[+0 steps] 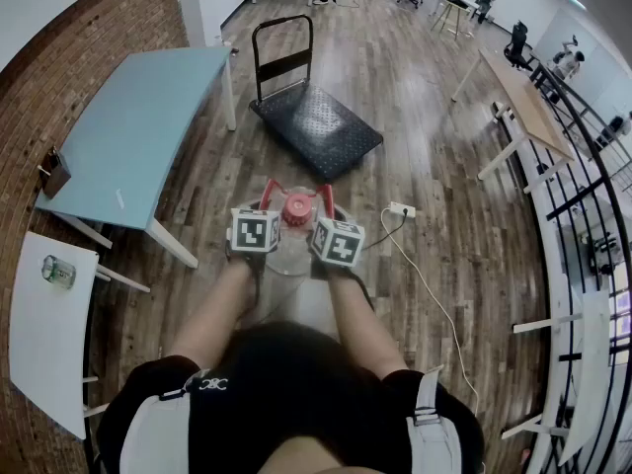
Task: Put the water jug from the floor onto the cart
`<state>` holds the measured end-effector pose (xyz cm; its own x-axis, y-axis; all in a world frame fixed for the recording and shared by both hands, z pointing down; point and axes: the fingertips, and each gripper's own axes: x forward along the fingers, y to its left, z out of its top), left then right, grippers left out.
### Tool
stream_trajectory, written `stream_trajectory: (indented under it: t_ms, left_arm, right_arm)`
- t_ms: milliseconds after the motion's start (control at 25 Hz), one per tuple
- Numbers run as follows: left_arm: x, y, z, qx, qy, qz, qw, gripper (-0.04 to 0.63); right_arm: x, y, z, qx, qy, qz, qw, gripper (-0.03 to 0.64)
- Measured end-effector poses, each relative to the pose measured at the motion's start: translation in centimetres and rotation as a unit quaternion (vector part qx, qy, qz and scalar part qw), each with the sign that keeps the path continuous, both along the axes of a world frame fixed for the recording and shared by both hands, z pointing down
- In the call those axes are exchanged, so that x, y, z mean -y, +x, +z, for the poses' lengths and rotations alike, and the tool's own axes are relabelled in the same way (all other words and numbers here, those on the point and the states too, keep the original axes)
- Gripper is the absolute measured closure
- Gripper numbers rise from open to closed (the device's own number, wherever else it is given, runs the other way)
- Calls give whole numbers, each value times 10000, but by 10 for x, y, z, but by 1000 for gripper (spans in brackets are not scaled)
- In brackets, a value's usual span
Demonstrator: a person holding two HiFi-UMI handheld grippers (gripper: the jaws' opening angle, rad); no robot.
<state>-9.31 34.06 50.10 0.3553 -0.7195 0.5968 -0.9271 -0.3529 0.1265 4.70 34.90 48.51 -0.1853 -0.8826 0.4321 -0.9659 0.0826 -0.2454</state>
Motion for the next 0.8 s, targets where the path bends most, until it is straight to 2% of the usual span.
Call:
stream_trajectory:
  t_ms: [800]
  left_arm:
    - [0, 18, -5, -18, 58, 53, 10000, 561]
  right_arm:
    - [1, 15, 2, 129, -31, 31, 9999, 601]
